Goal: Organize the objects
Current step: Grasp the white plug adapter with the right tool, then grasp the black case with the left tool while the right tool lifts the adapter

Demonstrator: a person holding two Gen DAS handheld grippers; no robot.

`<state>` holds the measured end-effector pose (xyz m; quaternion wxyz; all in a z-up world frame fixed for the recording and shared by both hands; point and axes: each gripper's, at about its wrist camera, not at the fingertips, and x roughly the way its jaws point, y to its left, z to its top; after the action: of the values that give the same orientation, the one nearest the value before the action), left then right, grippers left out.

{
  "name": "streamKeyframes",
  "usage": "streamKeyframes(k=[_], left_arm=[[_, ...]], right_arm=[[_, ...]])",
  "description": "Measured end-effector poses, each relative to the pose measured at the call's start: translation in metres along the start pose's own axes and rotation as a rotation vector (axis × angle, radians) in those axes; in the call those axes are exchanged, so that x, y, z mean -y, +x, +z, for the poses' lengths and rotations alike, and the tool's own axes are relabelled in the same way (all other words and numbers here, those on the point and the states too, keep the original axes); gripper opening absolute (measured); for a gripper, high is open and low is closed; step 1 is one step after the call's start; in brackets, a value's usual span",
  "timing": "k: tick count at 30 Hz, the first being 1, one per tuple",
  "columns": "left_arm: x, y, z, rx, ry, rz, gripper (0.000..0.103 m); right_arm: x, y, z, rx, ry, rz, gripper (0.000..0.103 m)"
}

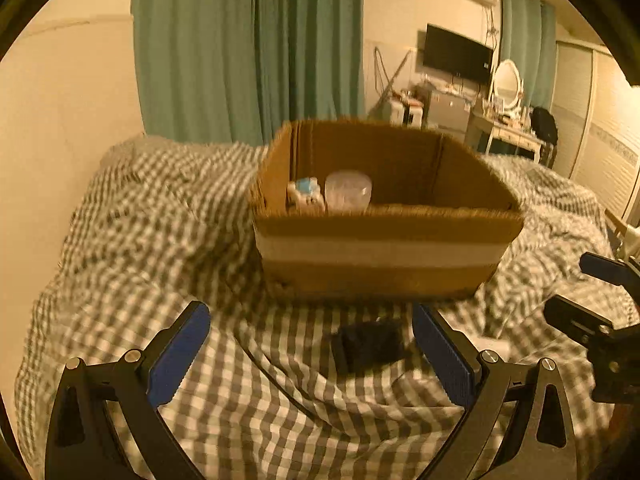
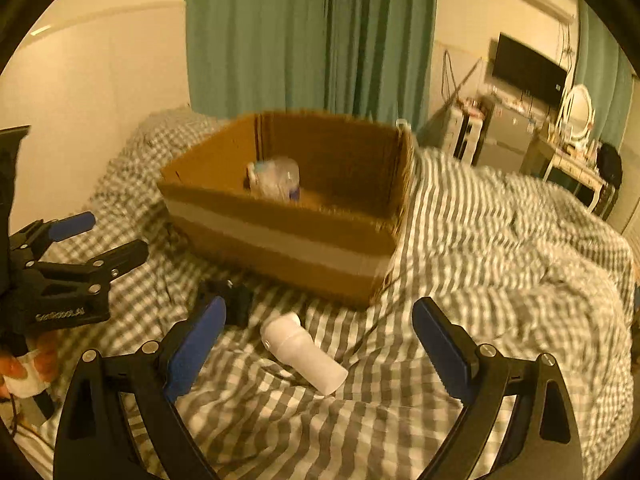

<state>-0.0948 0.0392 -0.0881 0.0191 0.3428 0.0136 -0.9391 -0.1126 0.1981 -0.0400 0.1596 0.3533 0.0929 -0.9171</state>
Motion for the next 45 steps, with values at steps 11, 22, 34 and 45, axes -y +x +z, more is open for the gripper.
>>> streamKeyframes(k=[11, 22, 34, 45], left_arm=[[-0.001, 0.058, -0.028, -0.134, 0.056, 0.043, 0.103], [0.003, 0.081, -0.035, -0.194, 0.029, -0.010, 0.103], [0.042, 0.099, -0.039, -0.223, 0.059, -0.125, 0.103], [0.063, 0.119, -0.055, -0.247, 0.126, -0.162, 0.083]], right_arm=[[-0.016, 0.117, -0.018, -0.315, -0.041, 0.007, 0.093], [-0.022, 0.132, -0.041, -0.387, -0.064, 0.075, 0.053], [0.017, 0.075, -0.043, -0.179, 0.102, -0.056, 0.050], [0.011, 0.090, -0.041, -0.221, 0.092, -0.060, 0.050]])
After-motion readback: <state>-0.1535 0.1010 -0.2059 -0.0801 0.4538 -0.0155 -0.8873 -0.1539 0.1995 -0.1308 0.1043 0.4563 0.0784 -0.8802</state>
